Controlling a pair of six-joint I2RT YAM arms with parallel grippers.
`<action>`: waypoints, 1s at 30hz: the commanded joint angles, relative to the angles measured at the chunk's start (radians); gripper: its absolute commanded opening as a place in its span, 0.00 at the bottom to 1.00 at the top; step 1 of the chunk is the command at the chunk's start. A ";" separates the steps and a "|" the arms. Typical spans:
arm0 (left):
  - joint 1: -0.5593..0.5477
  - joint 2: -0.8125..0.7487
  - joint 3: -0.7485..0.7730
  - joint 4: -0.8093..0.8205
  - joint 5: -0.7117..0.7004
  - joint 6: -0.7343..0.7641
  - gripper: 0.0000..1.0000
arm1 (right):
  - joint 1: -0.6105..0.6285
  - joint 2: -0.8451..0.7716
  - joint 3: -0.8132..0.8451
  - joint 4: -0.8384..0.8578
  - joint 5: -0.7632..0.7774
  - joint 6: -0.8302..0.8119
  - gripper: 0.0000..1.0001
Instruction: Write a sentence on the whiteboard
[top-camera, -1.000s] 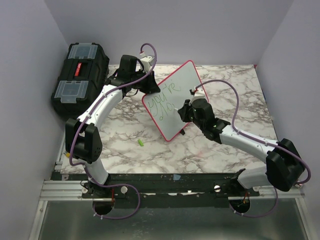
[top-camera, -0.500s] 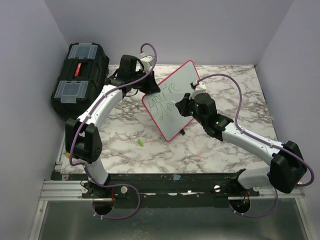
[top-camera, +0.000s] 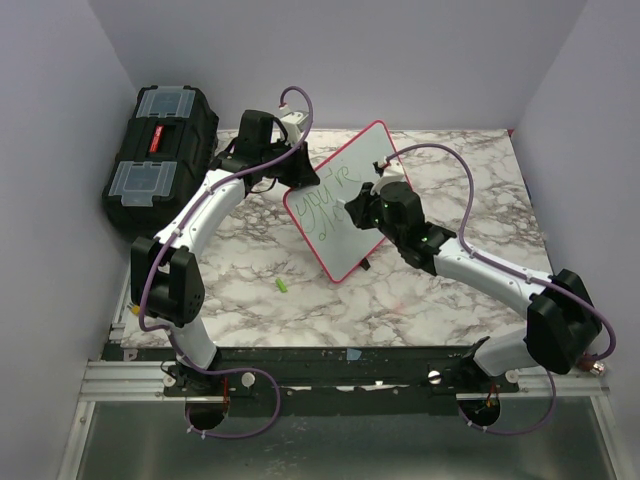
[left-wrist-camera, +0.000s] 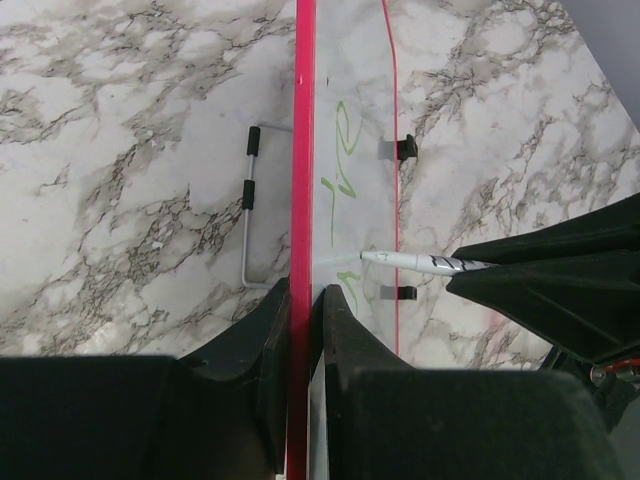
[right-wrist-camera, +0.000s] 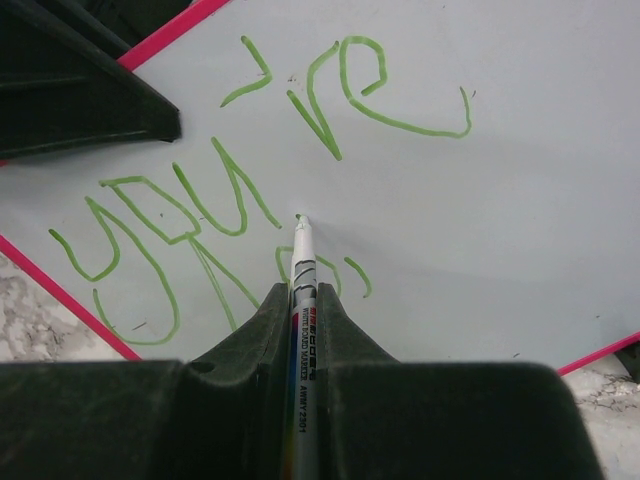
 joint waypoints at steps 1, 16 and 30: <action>-0.037 0.008 -0.030 -0.085 -0.006 0.065 0.00 | -0.002 0.024 0.004 -0.013 0.033 0.010 0.01; -0.037 0.012 -0.024 -0.083 0.002 0.060 0.00 | -0.001 -0.007 -0.012 -0.068 0.087 0.003 0.01; -0.037 0.000 -0.025 -0.083 0.007 0.061 0.00 | -0.001 -0.094 -0.062 -0.051 0.162 -0.002 0.01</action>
